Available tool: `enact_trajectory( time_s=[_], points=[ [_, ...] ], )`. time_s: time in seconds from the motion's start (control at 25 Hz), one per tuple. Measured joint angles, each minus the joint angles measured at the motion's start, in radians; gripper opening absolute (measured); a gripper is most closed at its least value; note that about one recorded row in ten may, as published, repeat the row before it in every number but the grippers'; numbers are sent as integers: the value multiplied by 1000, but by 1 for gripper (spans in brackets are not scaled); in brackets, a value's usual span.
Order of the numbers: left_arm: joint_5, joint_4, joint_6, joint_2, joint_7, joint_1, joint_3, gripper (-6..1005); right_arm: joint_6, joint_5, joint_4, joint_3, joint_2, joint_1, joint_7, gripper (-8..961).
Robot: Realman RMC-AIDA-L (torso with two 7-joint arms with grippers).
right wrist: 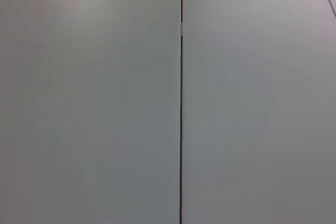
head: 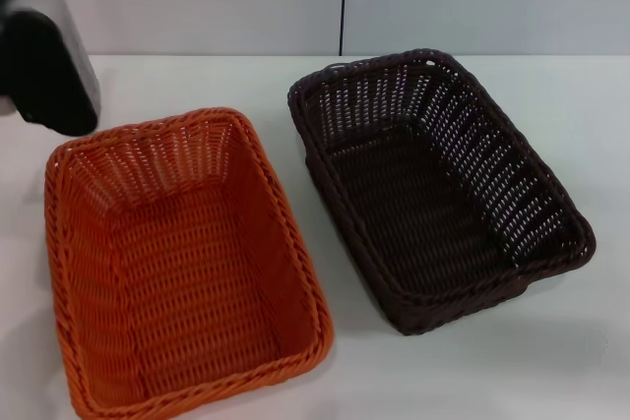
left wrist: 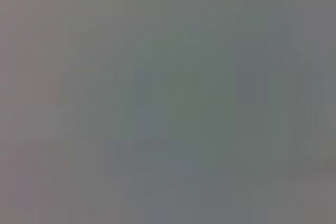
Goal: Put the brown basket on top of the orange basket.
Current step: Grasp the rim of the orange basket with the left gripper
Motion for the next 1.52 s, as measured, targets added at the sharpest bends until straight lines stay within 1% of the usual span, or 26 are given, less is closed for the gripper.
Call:
enact_trajectory(
  time_s=[0.04,0.08,0.12,0.16,0.2,0.24,0.32,0.36,0.4,0.44,0.64,0.68,0.72,0.8,0.88,0.92,0.96,1.0,1.04,1.08,1.12,1.24,1.32,1.4,1.44,1.52],
  points=[
    [161,50,216,1,-18,-20,91,841,2,0,0,3,-1,1,0,647],
    [337,140,396,3,-111,-48,155,841,3,0,0,5,-2,3,0,647],
    [411,176,460,3,-182,-57,168,841,3,0,0,7,-2,4,0,647],
    [411,176,460,3,-182,-57,168,840,3,0,0,7,-2,5,0,647],
    [535,246,591,3,-390,-81,184,840,3,0,0,7,-2,6,0,647],
    [567,263,631,4,-459,-87,186,840,3,0,-1,7,-2,6,0,647],
    [625,301,742,4,-699,-101,189,839,3,0,-2,7,-2,6,0,647],
    [625,301,742,4,-699,-101,189,839,3,0,-2,7,-3,6,0,647],
    [642,320,815,4,-954,-108,186,838,2,-1,-3,7,-3,6,0,647],
    [644,325,845,5,-1128,-107,183,838,1,-1,-3,7,-3,6,0,647],
    [647,335,858,11,-1638,-93,176,836,-4,-4,-14,6,0,-2,0,647],
    [651,341,848,14,-1794,-88,166,836,-5,-5,-17,6,2,-4,0,647],
    [651,341,848,14,-1794,-88,166,835,-5,-5,-18,6,3,-6,0,647],
    [700,362,779,35,-2236,-68,135,835,-5,-6,-19,6,5,-8,3,646],
    [761,392,742,58,-2468,-62,127,834,-6,-4,-19,6,8,-11,6,646],
    [761,392,742,58,-2468,-62,127,833,-6,-2,-19,6,9,-13,6,646],
    [884,474,727,106,-2809,-68,127,833,-7,-2,-19,6,11,-15,7,646],
    [948,520,742,123,-2955,-74,127,833,-7,-1,-18,6,12,-17,7,646],
    [1053,593,787,148,-3184,-85,126,832,-7,-1,-18,6,13,-18,7,646],
    [1053,593,787,148,-3184,-85,126,832,-7,0,-17,6,13,-19,7,646],
    [1155,648,875,155,-3394,-88,117,832,-7,0,-16,7,14,-19,7,646],
    [1230,655,942,145,-3541,-65,81,831,-7,2,-12,15,16,-19,8,646],
    [1284,627,945,134,-3565,-39,43,830,-5,2,-11,18,17,-19,8,646],
    [1311,611,945,130,-3550,-25,25,829,-2,2,-11,24,19,-19,8,646],
    [1352,590,942,126,-3497,-4,1,829,-1,2,-11,28,21,-17,8,646],
    [1356,583,938,128,-3444,5,1,828,-1,2,-12,38,25,-14,8,646]
  ],
)
